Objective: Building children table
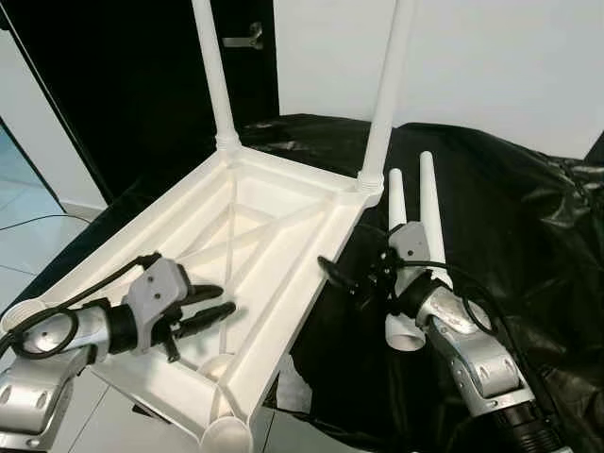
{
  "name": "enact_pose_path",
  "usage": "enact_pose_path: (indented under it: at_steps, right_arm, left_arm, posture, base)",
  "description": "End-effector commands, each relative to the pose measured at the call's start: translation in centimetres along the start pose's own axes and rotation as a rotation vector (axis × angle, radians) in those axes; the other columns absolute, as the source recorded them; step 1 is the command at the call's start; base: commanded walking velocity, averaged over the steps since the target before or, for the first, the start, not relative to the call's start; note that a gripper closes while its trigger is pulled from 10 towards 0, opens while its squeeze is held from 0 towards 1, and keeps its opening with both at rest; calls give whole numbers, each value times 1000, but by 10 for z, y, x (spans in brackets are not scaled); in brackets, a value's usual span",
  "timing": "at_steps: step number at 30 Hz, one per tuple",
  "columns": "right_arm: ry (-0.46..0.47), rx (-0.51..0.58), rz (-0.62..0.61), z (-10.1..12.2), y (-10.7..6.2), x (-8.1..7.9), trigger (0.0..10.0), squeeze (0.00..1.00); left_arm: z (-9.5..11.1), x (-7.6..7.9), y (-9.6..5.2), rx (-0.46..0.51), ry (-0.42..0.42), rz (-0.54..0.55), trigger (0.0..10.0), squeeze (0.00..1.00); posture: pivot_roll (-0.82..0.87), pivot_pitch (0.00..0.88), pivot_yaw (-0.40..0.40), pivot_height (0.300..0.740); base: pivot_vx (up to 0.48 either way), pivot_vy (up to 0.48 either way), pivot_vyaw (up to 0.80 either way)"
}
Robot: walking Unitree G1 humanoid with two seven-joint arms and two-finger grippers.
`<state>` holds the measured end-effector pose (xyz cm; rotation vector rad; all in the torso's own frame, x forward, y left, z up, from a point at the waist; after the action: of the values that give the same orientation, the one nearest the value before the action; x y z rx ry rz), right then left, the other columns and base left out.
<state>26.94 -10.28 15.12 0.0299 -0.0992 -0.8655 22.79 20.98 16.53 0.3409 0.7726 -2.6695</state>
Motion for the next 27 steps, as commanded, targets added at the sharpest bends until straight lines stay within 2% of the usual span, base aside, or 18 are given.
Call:
enact_pose_path:
  at_steps: [1,2,4,5,6,7,9,10,12,13,15,16,17,21,24,27]
  right_arm:
    - [15,-18,23,1,-6,-5,10000,0]
    - [21,-22,26,2,-10,-7,10000,0]
    - [21,-22,26,2,-10,-7,10000,0]
    - [29,-35,28,1,-17,-10,10000,0]
    - [29,-35,28,1,-17,-10,10000,0]
    - [34,-46,26,-1,-22,-11,10000,0]
    - [34,-46,26,-1,-22,-11,10000,0]
    - [31,-59,25,-3,-26,-11,10000,0]
    - [31,-59,25,-3,-26,-11,10000,0]
    - [35,-70,22,-4,-30,-12,10000,0]
    - [37,-77,18,-4,-31,-12,10000,0]
    - [33,-86,17,-4,-33,-12,10000,0]
    - [35,-93,13,-4,-35,-12,10000,0]
    - [34,-106,9,-3,-37,-11,10000,0]
    - [34,-118,10,-2,-39,-11,10000,0]
    - [35,-115,14,0,-38,-11,10000,0]
  left_arm:
    - [-7,4,-10,-17,-14,-90,10000,0]
    - [-10,5,-14,-33,-21,-117,10000,86]
    - [-10,5,-14,-33,-21,-117,10000,86]
    - [-14,4,-20,-43,-16,-133,10000,98]
    - [-14,4,-20,-43,-16,-133,10000,98]
    - [-16,3,-25,-61,-23,-151,10000,255]
    - [-16,3,-25,-61,-23,-151,10000,255]
    - [-20,2,-29,-88,-29,-158,10000,784]
    - [-20,2,-29,-88,-29,-158,10000,784]
    - [-25,2,-32,-120,-29,-173,10000,1000]
    - [-30,2,-35,-157,-12,-181,10000,1000]
    - [-36,3,-39,-196,-11,-196,10000,325]
    - [-40,4,-43,-231,-13,-214,10000,0]
    - [-45,4,-48,-273,-14,-240,10000,0]
    - [-53,4,-51,-335,21,-266,10000,0]
    - [-60,3,-45,-368,40,-251,10000,0]
  posture:
    - [78,0,0,740]
    - [77,0,1,740]
    - [77,0,1,740]
    - [73,0,7,740]
    - [73,0,7,740]
    - [73,0,7,740]
    - [73,0,7,740]
    - [70,0,11,740]
    - [70,0,11,740]
    - [69,0,12,740]
    - [67,0,15,740]
    - [63,0,15,740]
    - [63,0,13,740]
    - [63,0,13,740]
    - [67,0,15,740]
    - [66,0,18,740]
  base:
    - [0,0,0]
    - [0,0,0]
    - [0,0,0]
    - [0,0,0]
    - [0,0,0]
    - [0,0,0]
    - [0,0,0]
    - [0,0,0]
    - [0,0,0]
    - [0,0,0]
    - [0,0,0]
    - [0,0,0]
    - [0,0,0]
    - [0,0,0]
    - [0,0,0]
    - [0,0,0]
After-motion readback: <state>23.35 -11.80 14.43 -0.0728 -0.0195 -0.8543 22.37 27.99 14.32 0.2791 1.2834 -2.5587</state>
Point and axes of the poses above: a point about 5 cm out from each wrist's last joint towards the gripper, its own y axis pointing out of the wrist towards the gripper, its own z axis along the axis of the wrist's last joint, x = y × z, the point moved 1 cm from there along y, pointing out of the wrist towards the gripper, and after that the axes turned 5 degrees about y, right-handed, at the moved point
